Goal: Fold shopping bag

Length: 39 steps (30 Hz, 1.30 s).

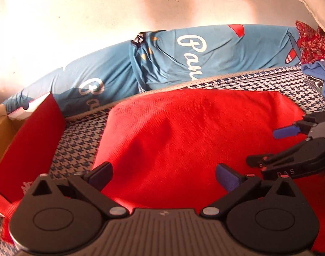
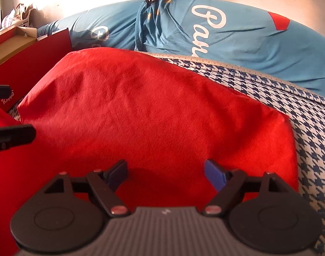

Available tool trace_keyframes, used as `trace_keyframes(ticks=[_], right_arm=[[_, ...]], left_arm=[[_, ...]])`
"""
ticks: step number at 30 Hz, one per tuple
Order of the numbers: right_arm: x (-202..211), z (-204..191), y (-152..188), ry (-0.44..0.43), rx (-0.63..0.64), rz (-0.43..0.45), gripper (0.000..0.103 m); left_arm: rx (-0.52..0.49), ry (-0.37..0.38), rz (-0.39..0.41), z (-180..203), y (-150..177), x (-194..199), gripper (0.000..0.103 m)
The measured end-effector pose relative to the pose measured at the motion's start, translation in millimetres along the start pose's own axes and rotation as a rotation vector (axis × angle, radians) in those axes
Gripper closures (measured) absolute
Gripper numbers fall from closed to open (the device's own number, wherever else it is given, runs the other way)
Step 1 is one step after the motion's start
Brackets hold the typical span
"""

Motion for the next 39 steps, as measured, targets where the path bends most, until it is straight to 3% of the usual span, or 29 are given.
trace_keyframes(ticks=[2,6,12,17,24,28,39], right_arm=[[-1,-1,0,0.000,0.005,0.000,0.018],[-1,-1,1,0.002,0.005,-0.001,0.017],[-1,-1,1,0.003,0.001,-0.001,0.016],[-2,2,1,0.012,-0.011,-0.014,0.007],[-4,4,2,0.015,-0.020,-0.021,0.006],[-6,4,2,0.019,-0.024,-0.030,0.000],[-13,3,9,0.025,-0.026,-0.011,0.000]], left_arm=[[0.046,-0.010,-0.009,-14,0,-1,0.000],[0.121,0.043,-0.073,-31,3,-14,0.000],[0.083,-0.004,-0.187,-21,18,-40,0.000],[0.093,0.068,-0.267,-8,27,-54,0.000],[0.147,0.108,-0.284,-5,35,-60,0.000],[0.130,0.107,-0.275,0,39,-62,0.000],[0.122,0.111,-0.264,5,42,-64,0.000]])
Point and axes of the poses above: each gripper's, at about its wrist camera, not at the fingertips, and x roughly against the way its jaws point, z to its right, y to its underside, the point moved 4 cm from there along -x, roughly the way its jaws point, and after that the axes turned 14 degrees about -z, right-handed, at the moved point
